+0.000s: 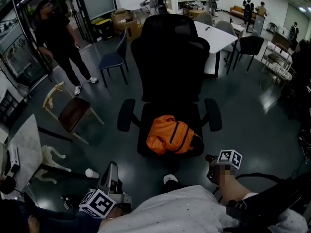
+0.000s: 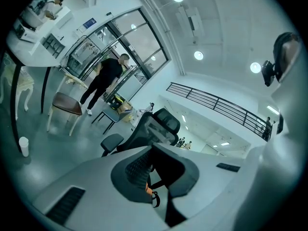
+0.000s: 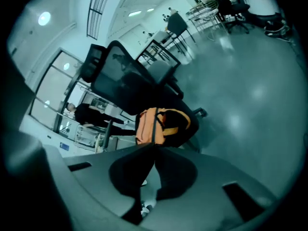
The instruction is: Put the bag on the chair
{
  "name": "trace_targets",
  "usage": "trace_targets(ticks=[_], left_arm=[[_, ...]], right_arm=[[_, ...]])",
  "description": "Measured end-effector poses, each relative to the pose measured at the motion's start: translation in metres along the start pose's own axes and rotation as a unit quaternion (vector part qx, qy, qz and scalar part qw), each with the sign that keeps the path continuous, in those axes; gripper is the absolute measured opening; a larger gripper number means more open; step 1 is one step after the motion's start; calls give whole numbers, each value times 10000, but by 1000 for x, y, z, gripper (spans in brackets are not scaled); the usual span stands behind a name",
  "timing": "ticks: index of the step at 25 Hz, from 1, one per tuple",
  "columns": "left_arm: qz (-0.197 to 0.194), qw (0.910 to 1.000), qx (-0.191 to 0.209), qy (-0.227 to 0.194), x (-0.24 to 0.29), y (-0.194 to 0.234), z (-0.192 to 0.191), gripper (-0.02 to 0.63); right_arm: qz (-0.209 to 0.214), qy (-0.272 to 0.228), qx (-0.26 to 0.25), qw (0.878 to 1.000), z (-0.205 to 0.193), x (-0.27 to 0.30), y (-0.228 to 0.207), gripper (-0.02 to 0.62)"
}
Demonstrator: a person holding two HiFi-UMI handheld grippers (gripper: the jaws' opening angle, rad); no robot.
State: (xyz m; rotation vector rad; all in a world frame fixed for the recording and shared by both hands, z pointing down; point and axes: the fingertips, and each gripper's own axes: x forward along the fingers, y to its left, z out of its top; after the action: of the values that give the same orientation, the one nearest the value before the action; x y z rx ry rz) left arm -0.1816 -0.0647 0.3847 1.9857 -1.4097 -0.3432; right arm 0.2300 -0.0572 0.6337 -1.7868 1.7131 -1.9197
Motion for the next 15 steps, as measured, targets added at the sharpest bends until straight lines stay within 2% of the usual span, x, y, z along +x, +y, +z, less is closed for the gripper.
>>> trace_targets(ticks=[3, 7, 10, 15], left_arm=[[-34, 10000, 5, 33, -16, -6, -10, -3], [-182, 9997, 125, 104, -29, -25, -25, -3], [-402, 9989, 227, 99, -30, -46, -31, -3], [-609, 9973, 408, -36, -20, -88, -31, -2]], right_arm=[[702, -197, -494, 9961, 2, -13, 49, -1], [1760, -687, -1046, 9764, 8, -47, 120, -2], [2341, -934, -1744, 9519, 14, -81, 171, -2], [3034, -1232, -2956, 8974, 39, -142, 246, -2]])
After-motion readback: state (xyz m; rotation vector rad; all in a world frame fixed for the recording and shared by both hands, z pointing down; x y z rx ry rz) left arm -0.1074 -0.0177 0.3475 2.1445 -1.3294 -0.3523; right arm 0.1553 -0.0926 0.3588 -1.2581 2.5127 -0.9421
